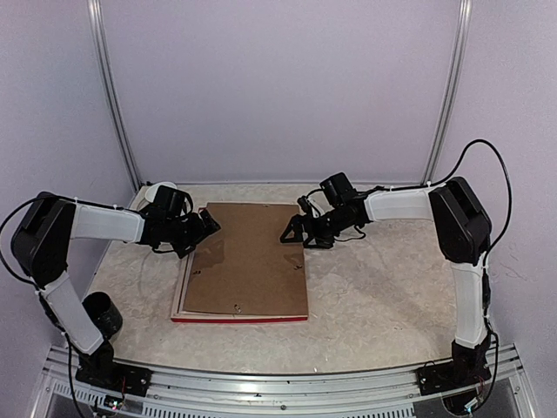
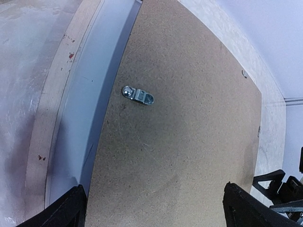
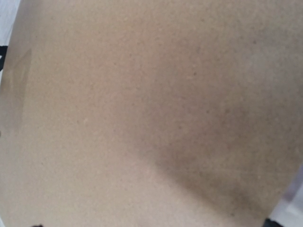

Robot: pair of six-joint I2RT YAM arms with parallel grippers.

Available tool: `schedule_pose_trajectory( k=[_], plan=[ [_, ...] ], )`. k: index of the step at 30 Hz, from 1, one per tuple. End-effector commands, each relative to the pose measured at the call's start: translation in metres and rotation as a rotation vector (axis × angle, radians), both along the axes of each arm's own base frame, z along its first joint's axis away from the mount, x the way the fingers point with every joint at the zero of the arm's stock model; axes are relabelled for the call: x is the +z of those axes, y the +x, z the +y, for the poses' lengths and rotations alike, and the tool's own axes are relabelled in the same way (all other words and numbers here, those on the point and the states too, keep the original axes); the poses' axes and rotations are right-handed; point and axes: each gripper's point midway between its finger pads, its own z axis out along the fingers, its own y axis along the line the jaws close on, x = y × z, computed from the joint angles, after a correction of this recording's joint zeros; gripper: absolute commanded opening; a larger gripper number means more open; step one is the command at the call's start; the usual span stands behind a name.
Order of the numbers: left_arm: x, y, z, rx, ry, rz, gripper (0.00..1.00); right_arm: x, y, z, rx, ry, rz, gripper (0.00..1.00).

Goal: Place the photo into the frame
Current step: Move the backboard to the frame body.

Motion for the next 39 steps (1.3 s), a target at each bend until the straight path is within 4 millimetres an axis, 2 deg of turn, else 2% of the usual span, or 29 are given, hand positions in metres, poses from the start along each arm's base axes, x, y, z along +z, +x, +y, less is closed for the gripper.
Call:
schedule_pose_trajectory(
  k=[1, 12, 39],
  plan=[
    [0.027, 0.014, -0.018, -0.038, -0.073, -0.072, 0.99, 0.033, -0.006, 0.036, 0.093, 0.122, -0.067, 0.99],
    [0.025, 0.014, -0.013, -0.028, -0.062, -0.07, 0.99, 0.041, -0.004, 0.04, 0.094, 0.149, -0.083, 0.99],
    [0.03, 0.016, -0.002, -0.001, -0.057, -0.08, 0.99, 0.038, -0.002, 0.052, 0.117, 0.176, -0.074, 0.99]
  ],
)
